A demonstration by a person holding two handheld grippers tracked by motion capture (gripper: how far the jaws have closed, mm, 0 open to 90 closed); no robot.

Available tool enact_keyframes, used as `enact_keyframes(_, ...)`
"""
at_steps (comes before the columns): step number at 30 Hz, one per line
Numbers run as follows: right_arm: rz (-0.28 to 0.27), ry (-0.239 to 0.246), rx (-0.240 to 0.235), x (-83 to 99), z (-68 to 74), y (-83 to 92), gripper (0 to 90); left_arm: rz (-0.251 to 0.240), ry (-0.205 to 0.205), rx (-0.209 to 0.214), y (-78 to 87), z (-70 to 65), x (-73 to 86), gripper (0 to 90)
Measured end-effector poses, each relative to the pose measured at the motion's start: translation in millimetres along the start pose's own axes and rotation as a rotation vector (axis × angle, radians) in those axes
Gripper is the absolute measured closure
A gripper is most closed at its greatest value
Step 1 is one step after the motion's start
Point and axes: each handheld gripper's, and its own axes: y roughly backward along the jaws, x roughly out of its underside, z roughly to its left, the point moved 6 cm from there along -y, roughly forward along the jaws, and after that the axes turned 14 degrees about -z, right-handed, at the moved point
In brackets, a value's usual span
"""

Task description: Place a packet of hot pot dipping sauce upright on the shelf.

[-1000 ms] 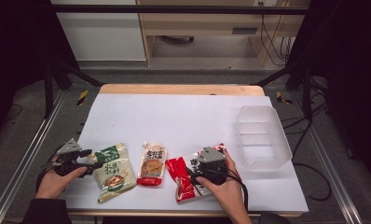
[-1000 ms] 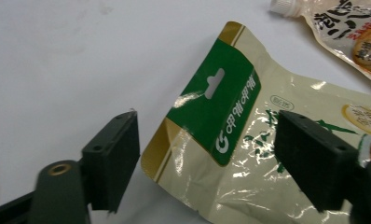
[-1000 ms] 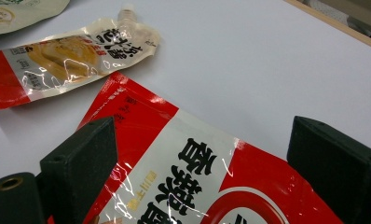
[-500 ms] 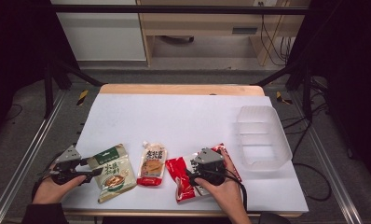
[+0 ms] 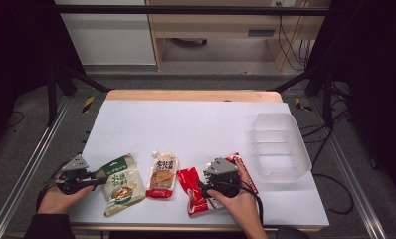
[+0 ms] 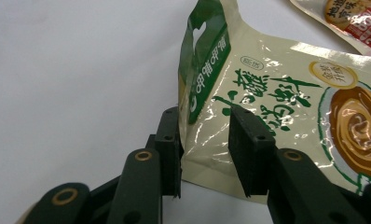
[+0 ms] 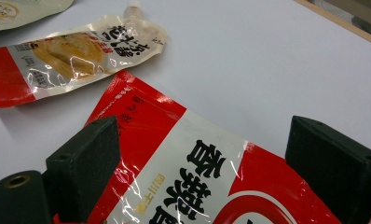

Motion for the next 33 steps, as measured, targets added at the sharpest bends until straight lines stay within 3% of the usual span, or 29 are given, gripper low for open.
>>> enact_keyframes(3,0.005,0.001,-0.005,0.6,0.7,-0.7,10.8,0.005,0.002,-0.01,-2.9,2.6,0.3,71.9)
enact_keyframes(9,0.002,0.003,-0.006,0.1,1.0,-0.7,10.7,0.029,-0.042,-0.028,-5.0,3.5,-0.7,86.9)
enact_keyframes(13,0.001,0.007,-0.009,-1.0,1.4,0.1,10.4,0.042,-0.06,-0.031,-1.6,2.4,-2.5,89.5)
enact_keyframes(17,0.008,0.001,0.001,0.3,-0.9,-0.8,9.8,0.011,-0.054,-0.037,8.9,0.7,-10.9,90.0)
enact_keyframes(24,-0.003,-0.036,0.004,2.2,-6.3,1.3,9.8,-0.048,-0.079,-0.037,27.8,-5.9,-32.8,90.0)
enact_keyframes(27,-0.009,-0.03,-0.007,1.1,-3.4,1.3,9.8,-0.091,-0.087,-0.002,41.7,-17.4,-44.7,90.0)
enact_keyframes(31,-0.016,0.002,-0.006,-0.5,-1.4,1.4,13.1,-0.109,-0.104,0.045,55.6,-29.0,-56.2,90.0)
enact_keyframes(33,-0.033,0.018,-0.043,-1.5,0.7,2.0,12.7,-0.111,-0.131,0.08,63.5,-40.4,-63.8,90.0)
